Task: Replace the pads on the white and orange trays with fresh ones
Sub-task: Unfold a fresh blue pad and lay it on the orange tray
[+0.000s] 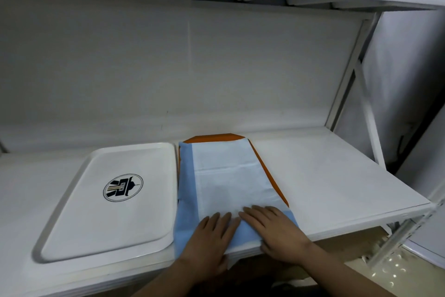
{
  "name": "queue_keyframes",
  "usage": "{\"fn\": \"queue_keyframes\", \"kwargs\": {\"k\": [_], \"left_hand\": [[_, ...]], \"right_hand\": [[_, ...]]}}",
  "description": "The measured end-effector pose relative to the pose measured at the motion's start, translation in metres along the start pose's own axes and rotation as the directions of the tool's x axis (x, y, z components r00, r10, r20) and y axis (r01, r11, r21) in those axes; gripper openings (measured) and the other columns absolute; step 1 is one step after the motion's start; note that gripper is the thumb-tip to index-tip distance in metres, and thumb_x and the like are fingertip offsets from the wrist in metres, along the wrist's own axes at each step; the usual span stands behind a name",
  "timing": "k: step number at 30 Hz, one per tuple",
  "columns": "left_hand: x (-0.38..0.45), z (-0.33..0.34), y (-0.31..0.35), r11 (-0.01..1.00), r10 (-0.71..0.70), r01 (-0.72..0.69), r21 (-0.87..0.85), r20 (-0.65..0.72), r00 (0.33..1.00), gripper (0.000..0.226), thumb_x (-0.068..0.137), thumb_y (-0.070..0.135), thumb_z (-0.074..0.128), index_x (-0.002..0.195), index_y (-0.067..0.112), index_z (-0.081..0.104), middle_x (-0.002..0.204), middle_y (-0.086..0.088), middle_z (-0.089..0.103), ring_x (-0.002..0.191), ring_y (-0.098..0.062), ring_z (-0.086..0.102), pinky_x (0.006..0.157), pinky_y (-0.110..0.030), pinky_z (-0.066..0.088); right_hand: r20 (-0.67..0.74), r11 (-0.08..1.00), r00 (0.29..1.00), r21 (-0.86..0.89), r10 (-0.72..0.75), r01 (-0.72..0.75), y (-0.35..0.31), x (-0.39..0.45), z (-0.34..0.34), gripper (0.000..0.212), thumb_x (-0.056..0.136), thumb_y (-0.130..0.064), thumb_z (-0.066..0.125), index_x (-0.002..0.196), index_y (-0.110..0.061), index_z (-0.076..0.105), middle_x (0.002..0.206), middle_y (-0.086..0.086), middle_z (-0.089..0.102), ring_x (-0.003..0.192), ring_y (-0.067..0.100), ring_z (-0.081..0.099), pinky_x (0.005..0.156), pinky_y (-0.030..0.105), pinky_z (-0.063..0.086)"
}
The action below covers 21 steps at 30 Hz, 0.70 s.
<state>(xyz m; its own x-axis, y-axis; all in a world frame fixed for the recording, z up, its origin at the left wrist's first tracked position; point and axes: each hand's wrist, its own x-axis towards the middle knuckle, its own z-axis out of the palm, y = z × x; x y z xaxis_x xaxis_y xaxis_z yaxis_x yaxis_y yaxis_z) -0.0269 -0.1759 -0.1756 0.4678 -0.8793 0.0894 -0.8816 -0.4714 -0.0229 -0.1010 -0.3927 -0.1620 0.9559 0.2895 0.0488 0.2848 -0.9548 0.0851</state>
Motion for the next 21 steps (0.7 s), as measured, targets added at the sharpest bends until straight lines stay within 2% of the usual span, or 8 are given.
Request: {"fn": "queue_keyframes", "kwargs": {"k": [5,7,9,13,16,18,19,21], "left_hand": [[0.009,0.001,0.004,0.995,-0.098,0.099,-0.024,0.030,0.995,0.076,0.070,0.052,0.044,0.136,0.014,0.040,0.119,-0.007,0.063,0.099,-0.025,0.065,0.080,-0.037,0.056],[0.013,-0.002,0.004,0.994,-0.106,0.106,-0.036,0.016,0.994,0.071,0.084,0.044,0.040,0.147,0.013,0.027,0.137,-0.011,0.048,0.118,-0.030,0.053,0.097,-0.040,0.045],[0.015,-0.006,0.004,0.996,-0.085,0.085,0.001,0.089,0.992,0.070,0.091,0.038,0.036,0.152,0.015,0.008,0.149,-0.011,0.029,0.131,-0.030,0.036,0.107,-0.039,0.032],[0.018,-0.005,0.004,0.995,-0.097,0.095,0.019,0.117,0.988,0.077,0.090,0.046,0.037,0.152,0.017,0.000,0.148,-0.011,0.028,0.128,-0.029,0.035,0.104,-0.039,0.033],[0.020,-0.006,0.005,0.991,-0.132,0.129,0.032,0.112,0.985,0.088,0.075,0.058,0.013,0.151,0.016,0.002,0.147,-0.011,0.030,0.130,-0.028,0.034,0.105,-0.039,0.033],[0.019,-0.006,0.004,0.988,-0.154,0.151,0.031,0.121,0.981,0.098,0.064,0.059,0.006,0.151,0.015,0.004,0.148,-0.011,0.030,0.132,-0.028,0.034,0.107,-0.039,0.031],[0.018,-0.004,0.002,0.988,-0.153,0.149,0.045,0.118,0.981,0.096,0.066,0.057,0.010,0.151,0.014,0.006,0.148,-0.013,0.030,0.132,-0.030,0.035,0.107,-0.041,0.031],[0.013,-0.002,-0.004,0.986,-0.154,0.147,0.074,0.103,0.983,0.091,0.069,0.054,0.040,0.147,0.011,0.020,0.138,-0.014,0.046,0.119,-0.032,0.052,0.096,-0.043,0.045]], "right_hand": [[-0.055,1.000,0.998,0.021,0.009,-0.008,0.007,-0.005,-0.001,0.078,0.071,-0.057,0.052,0.142,-0.028,0.036,0.137,-0.007,0.053,0.120,0.012,0.056,0.098,0.031,0.043],[-0.047,1.000,0.999,-0.027,-0.004,0.003,0.009,-0.003,0.000,0.073,0.072,-0.057,0.049,0.139,-0.029,0.040,0.132,-0.009,0.058,0.114,0.009,0.060,0.093,0.028,0.047],[-0.048,0.999,0.999,-0.051,-0.022,0.019,0.010,0.000,0.002,0.072,0.067,-0.054,0.056,0.134,-0.029,0.045,0.125,-0.011,0.062,0.107,0.006,0.063,0.088,0.025,0.051],[-0.081,0.998,0.996,-0.039,-0.043,0.040,0.013,0.005,0.002,0.074,0.054,-0.048,0.076,0.122,-0.028,0.055,0.110,-0.012,0.067,0.093,0.003,0.066,0.079,0.020,0.053],[-0.080,0.997,0.996,-0.061,-0.044,0.039,0.016,0.005,0.002,0.070,0.058,-0.045,0.067,0.124,-0.027,0.053,0.111,-0.012,0.067,0.094,0.003,0.067,0.079,0.021,0.053],[-0.045,1.000,0.999,-0.023,-0.006,0.005,0.018,0.003,0.000,0.070,0.062,-0.045,0.061,0.128,-0.027,0.050,0.116,-0.010,0.067,0.097,0.005,0.067,0.082,0.022,0.052],[-0.027,1.000,1.000,-0.010,0.014,-0.014,0.019,0.001,0.000,0.069,0.066,-0.045,0.058,0.131,-0.026,0.049,0.120,-0.009,0.065,0.101,0.007,0.066,0.085,0.023,0.051],[0.020,0.999,0.999,-0.012,0.051,-0.050,0.022,-0.001,0.000,0.069,0.077,-0.047,0.045,0.142,-0.025,0.039,0.136,-0.004,0.055,0.118,0.013,0.057,0.099,0.028,0.040]]}}
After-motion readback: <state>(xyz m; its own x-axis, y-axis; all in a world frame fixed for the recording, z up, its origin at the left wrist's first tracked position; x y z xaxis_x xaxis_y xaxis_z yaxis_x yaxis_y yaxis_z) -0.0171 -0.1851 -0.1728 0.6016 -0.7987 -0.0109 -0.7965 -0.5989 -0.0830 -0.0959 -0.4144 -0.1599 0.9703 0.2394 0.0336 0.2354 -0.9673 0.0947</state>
